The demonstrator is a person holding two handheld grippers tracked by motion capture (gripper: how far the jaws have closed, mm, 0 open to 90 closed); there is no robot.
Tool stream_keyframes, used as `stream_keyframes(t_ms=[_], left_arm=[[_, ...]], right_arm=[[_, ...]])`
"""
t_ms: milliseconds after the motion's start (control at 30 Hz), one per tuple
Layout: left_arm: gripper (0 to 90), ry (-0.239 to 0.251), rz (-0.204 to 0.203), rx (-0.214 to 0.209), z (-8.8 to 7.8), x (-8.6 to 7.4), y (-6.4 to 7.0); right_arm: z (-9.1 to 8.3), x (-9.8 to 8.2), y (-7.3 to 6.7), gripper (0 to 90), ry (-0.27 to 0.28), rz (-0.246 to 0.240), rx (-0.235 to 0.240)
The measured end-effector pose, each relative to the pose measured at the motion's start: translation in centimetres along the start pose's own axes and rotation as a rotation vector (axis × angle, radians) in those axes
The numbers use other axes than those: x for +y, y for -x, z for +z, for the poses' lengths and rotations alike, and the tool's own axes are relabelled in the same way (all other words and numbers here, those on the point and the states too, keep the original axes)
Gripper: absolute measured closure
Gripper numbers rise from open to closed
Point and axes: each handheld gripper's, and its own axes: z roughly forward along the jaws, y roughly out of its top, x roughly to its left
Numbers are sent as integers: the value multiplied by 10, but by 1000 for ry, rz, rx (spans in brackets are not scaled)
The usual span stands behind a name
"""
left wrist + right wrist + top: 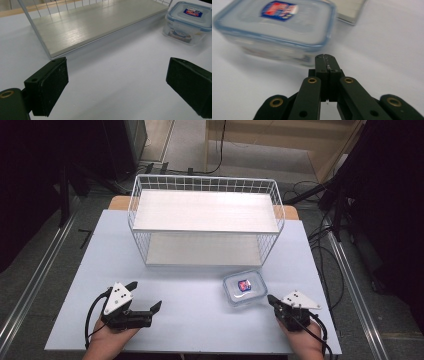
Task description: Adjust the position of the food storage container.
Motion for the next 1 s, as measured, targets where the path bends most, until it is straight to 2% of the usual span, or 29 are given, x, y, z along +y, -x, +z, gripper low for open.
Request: stream_keyframes(t_ms=[133, 200, 267, 367, 500, 533, 633, 900, 933, 967, 1000], left_arm=[[45, 1, -9, 5, -2, 0, -2], [44, -1, -8, 7, -2, -1, -2], [45, 1, -10, 7, -2, -1, -1], [44, 4, -10, 8, -1, -1, -1], [44, 2, -11, 10, -2, -1, -2], [44, 1, -9, 11, -2, -1, -2], [44, 5, -13, 7, -3, -1, -2], [44, -1, -4, -5, 0, -1, 0], [51, 0, -4, -7, 1, -1, 1], [51, 0, -4, -9, 1, -1, 1], [52, -1, -2, -12, 1, -1, 2]], right_arm=[[0, 2, 21, 900, 14, 61, -63], [3, 9, 32, 900, 22, 75, -102], [9, 15, 37, 900, 27, 87, -123], [20, 25, 38, 900, 33, 78, -126], [35, 36, 29, 900, 38, 43, -89], [35, 36, 29, 900, 38, 43, -89], [39, 35, 21, 900, 26, 18, -48], [38, 35, 2, 900, 37, -24, 8], [37, 36, -7, 900, 34, -33, 44], [37, 36, -7, 900, 34, -33, 44], [37, 36, -12, 900, 32, -36, 64]])
